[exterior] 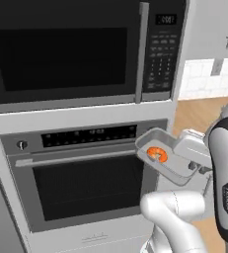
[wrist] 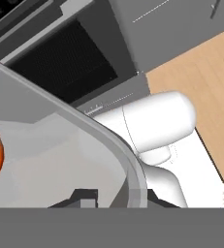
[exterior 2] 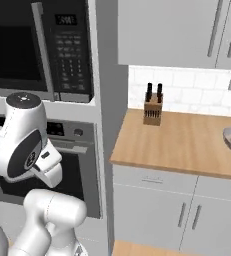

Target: Take the meat container that has the shrimp and place it on the second highest rack of the freezer. Then take the vegetable container that has the corn and broccoli and place it on the highest rack of the freezer.

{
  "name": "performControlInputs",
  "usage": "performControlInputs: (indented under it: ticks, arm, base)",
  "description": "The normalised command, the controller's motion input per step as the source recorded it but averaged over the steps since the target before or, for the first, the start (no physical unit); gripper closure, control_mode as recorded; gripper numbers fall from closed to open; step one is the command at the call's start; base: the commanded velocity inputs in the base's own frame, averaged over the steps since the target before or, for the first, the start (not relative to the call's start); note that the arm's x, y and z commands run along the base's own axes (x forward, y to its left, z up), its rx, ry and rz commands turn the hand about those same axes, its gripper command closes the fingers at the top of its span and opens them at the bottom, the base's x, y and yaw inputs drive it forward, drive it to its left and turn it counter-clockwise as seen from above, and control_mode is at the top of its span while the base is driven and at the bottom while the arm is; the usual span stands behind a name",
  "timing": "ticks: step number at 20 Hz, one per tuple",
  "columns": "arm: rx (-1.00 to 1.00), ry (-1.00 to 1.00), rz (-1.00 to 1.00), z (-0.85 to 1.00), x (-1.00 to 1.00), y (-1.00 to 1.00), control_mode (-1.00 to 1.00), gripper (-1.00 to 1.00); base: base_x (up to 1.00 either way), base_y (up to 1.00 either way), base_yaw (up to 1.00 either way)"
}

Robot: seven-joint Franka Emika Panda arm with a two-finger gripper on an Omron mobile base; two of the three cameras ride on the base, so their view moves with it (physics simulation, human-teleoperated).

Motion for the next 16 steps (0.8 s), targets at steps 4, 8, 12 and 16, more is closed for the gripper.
performControlInputs:
  ticks: [4,8,12,16]
  arm:
    - [0.00,0.00,0.00,0.00,0.00,0.00,1.00,1.00]
    - [0.00,0.00,0.00,0.00,0.00,0.00,1.00,1.00]
    - [0.00,0.00,0.00,0.00,0.00,0.00,1.00,1.00]
    - [0.00,0.00,0.00,0.00,0.00,0.00,1.00,1.00]
  base:
    - [-0.15,1.00,0.00]
    - [-0.16,1.00,0.00]
    - [-0.18,1.00,0.00]
    - [-0.24,1.00,0.00]
